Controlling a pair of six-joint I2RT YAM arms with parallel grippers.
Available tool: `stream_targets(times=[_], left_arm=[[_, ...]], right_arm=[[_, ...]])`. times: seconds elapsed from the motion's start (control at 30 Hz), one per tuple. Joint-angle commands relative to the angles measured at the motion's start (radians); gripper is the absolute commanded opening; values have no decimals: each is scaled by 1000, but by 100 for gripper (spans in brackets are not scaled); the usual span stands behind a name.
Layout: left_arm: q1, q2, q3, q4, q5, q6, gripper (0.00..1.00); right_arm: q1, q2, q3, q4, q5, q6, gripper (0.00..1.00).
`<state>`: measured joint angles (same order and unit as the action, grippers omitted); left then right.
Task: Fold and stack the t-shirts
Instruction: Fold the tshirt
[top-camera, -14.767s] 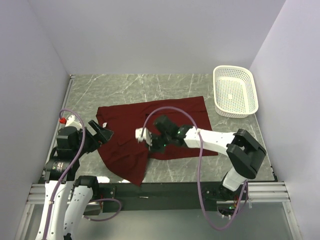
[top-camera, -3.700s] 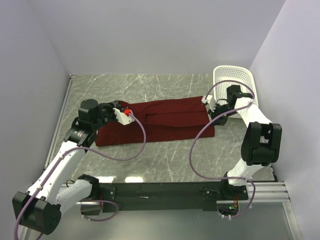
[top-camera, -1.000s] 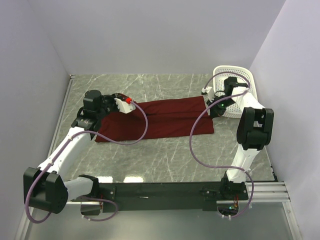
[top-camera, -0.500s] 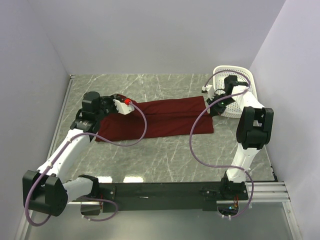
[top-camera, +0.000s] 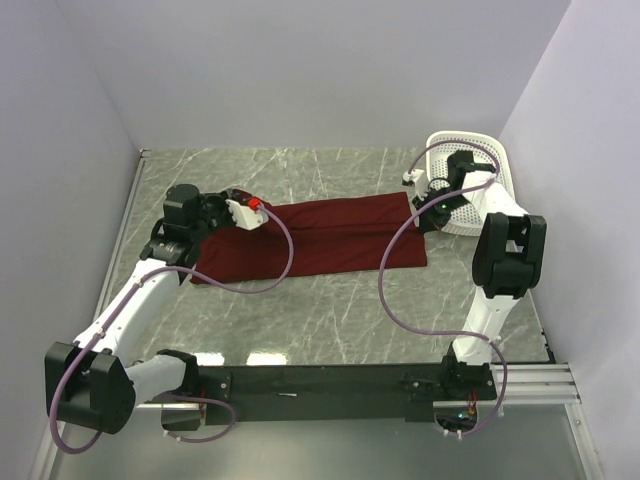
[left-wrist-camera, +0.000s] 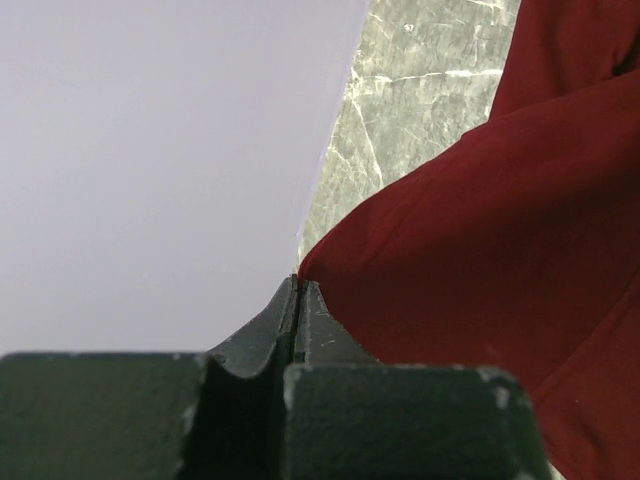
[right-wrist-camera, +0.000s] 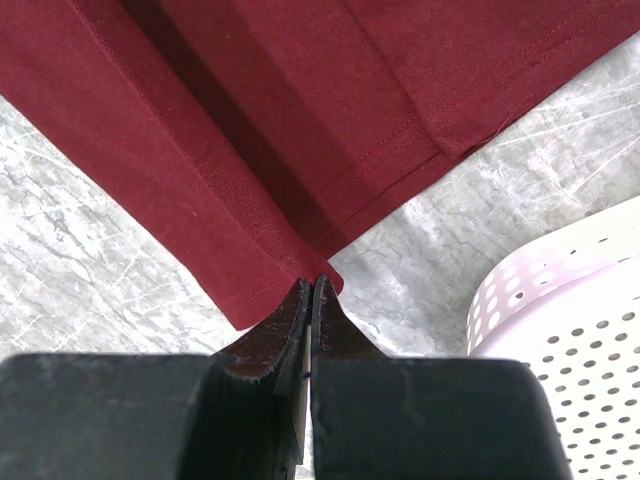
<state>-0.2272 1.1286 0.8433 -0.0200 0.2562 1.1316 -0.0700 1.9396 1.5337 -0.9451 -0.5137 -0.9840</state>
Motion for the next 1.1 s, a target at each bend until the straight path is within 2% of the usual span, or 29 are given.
stream_targets(times=[0.0,0.47,0.57,0.63,0.8,0.87,1.07], left_arm=[[6,-20,-1,35,14,-15,0],[6,-16,-10,38,20,-13,0],[6,-16,-13,38,21,-13,0],[5,-15,-12,37,23,-15,0],[6,-15,-16,38,32,-16,0],[6,-15,-18,38,34,-16,1],[6,-10,-16,43,38,-16,0]], right_arm=[[7,18,46,17,-2,10,0],[16,32,62,19,0,24,0],[21,29,54,43,3,47,7],[27,22,42,74,9,85,21],[39,-13,5,140,21,152,42],[42,-21,8,147,20,162,45],[42,-48,5,129,-23,162,45]])
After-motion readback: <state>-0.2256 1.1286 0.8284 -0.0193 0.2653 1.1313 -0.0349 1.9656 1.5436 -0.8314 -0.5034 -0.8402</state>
